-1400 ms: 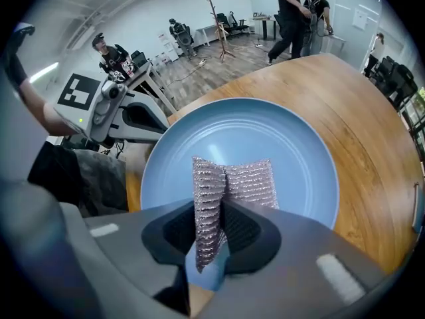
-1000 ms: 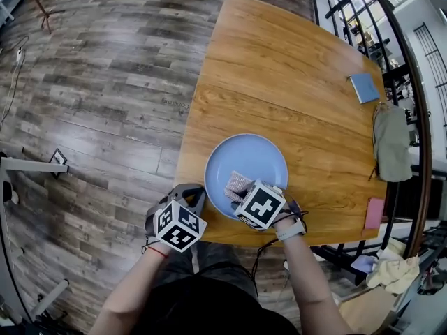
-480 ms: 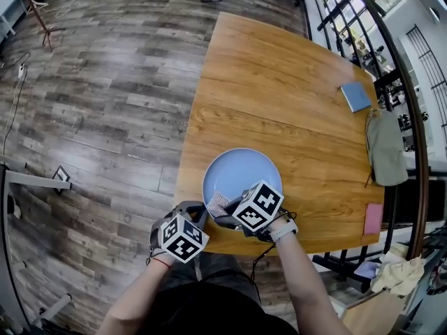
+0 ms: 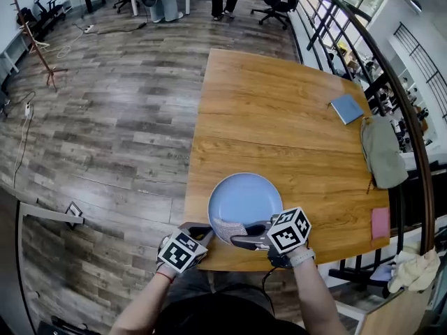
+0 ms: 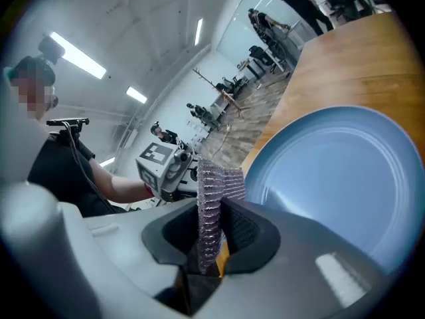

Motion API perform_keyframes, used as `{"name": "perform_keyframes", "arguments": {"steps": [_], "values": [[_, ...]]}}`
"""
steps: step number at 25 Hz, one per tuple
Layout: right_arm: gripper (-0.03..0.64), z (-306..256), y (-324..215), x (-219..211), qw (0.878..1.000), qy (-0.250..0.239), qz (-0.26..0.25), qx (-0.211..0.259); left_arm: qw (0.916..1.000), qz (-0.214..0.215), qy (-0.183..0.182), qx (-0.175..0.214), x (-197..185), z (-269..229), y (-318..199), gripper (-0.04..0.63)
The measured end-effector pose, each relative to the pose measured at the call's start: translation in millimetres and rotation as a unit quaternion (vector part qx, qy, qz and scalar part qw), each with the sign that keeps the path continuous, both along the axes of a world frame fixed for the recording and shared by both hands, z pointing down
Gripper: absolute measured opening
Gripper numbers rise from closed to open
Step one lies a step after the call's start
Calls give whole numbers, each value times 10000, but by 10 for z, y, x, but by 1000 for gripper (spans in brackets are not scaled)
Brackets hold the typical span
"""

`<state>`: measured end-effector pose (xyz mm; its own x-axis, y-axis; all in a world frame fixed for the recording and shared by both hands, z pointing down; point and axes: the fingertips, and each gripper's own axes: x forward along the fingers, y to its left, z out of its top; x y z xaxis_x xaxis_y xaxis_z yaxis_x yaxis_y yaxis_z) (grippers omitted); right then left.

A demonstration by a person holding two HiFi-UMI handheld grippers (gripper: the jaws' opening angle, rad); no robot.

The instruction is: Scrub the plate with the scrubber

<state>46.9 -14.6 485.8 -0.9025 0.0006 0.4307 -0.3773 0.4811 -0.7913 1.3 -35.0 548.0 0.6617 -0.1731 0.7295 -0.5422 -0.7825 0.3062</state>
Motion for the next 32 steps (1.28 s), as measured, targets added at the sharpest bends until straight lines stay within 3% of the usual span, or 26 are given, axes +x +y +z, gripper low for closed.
{"name": "perform_keyframes", "arguments": {"steps": [3,6,9,13,20,26,32], "values": [[85,-192,-67,184,9970,-266,672,285,9968,-408,646,-227,-13,-138,-123,-3],[86,-410,-201,432,9832,-386,1499,962,9904,-743,1168,-56,-17,-355,-329,-3],[86,-655,-343,717,9544,-399,2416,1705,9782,-1227,1568,590,-65,-641,-644,-3],[86,-1009,-500,1106,9003,34,3367,2757,9485,-2126,1773,1541,-250,-1033,-1053,-3],[86,-1705,-481,1300,8283,1036,3442,4299,9136,-2445,2142,2444,-421,-1895,-1210,-3],[86,-1869,-587,1394,8013,972,3745,4564,9121,-2056,2233,2756,-374,-2199,-1219,-3],[86,-2099,-582,1442,7702,1324,3746,4990,9004,-2177,2172,3076,-592,-2489,-1179,-3]]}}
